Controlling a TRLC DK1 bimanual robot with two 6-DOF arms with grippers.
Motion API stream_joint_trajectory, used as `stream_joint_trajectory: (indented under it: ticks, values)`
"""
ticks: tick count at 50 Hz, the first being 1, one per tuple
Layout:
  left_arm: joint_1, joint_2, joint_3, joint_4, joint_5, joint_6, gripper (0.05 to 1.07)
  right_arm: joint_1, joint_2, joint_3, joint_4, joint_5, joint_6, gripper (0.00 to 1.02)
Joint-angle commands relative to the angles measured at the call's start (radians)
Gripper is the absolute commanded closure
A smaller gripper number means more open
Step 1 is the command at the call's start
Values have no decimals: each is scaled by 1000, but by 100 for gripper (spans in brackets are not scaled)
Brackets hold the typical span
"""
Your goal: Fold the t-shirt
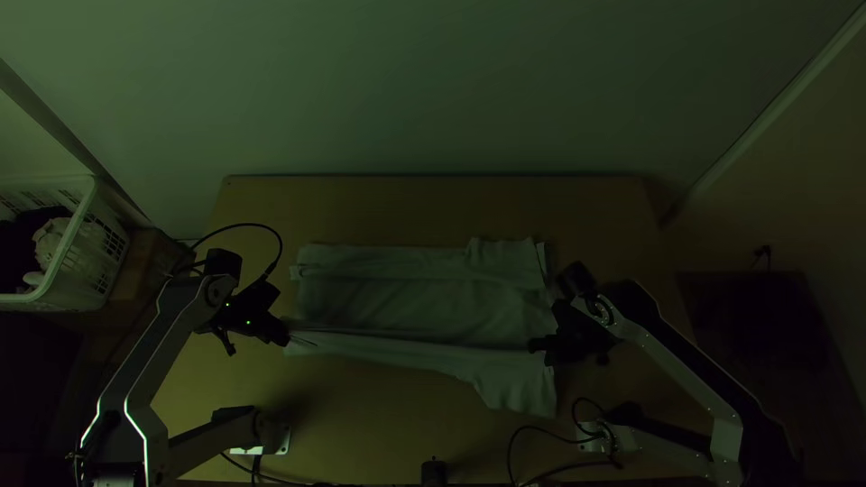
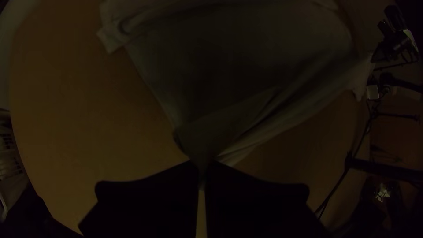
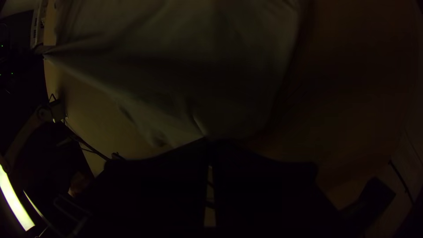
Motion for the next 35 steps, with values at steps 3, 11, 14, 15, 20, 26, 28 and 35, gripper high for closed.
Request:
stream_joint_trajectory:
  ticks: [3, 11, 14, 15, 20, 26, 28, 35]
  values:
    - [1, 49, 83, 18, 16, -23, 105, -29, 70, 84, 1, 27, -15, 100]
    - [-7, 82, 143, 18, 29, -32, 105, -73, 150, 163, 30, 44, -31, 100]
    - [-8, 102, 167, 18, 32, -38, 105, -86, 179, 186, 49, 52, -38, 100]
    - [-8, 107, 174, 18, 32, -38, 105, -93, 190, 193, 55, 52, -40, 100]
    - [-8, 138, 218, 26, 32, -41, 105, -113, 247, 244, 73, 53, -52, 100]
    - [-7, 182, 263, 32, 35, -46, 105, -124, 302, 291, 109, 53, -65, 100]
    - [-7, 191, 270, 39, 35, -46, 105, -130, 323, 308, 113, 53, -66, 100]
    - [-8, 222, 290, 72, 36, -48, 105, -151, 392, 376, 133, 55, -72, 100]
